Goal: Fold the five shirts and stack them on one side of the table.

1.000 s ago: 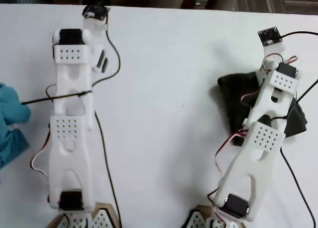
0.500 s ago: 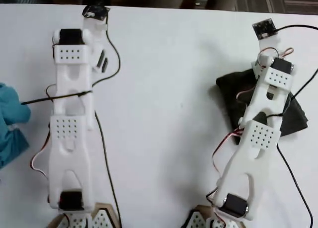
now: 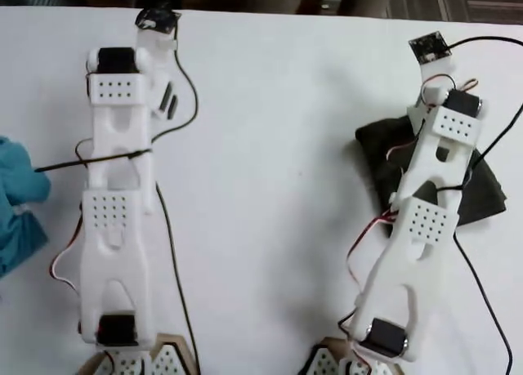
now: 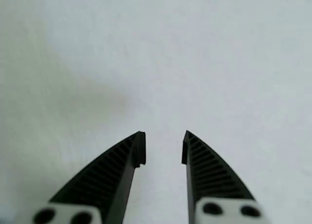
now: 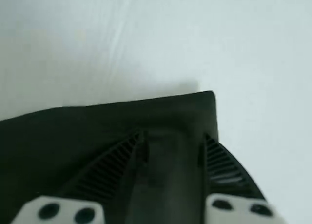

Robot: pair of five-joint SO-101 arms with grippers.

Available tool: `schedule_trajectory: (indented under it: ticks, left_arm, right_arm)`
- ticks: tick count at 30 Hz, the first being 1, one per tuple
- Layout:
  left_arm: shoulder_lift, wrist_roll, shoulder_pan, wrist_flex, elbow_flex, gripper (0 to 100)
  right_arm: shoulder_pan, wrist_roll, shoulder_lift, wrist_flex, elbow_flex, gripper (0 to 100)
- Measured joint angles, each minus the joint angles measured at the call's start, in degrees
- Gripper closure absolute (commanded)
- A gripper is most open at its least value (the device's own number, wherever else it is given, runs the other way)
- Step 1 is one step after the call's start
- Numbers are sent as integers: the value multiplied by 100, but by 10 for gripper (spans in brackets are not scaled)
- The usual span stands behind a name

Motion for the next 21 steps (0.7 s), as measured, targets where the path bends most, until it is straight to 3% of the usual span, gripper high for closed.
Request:
schedule_trajectory:
  ticks: [4,8,15,21]
  left_arm:
    - [0,0,-158,0,-18,850]
    - [-105,0,-844,0,-580,850]
    - [-615,0,-3103,0,-1319,849]
    - [-615,0,-5371,0,-1266,849]
  right_arm:
    - [-149,-44,0,897,-615,828]
    - [-334,-229,-308,1662,-756,827]
    - [-431,-853,-1670,1873,-580,827]
    - [-1037,-905,-3288,1873,1187,827]
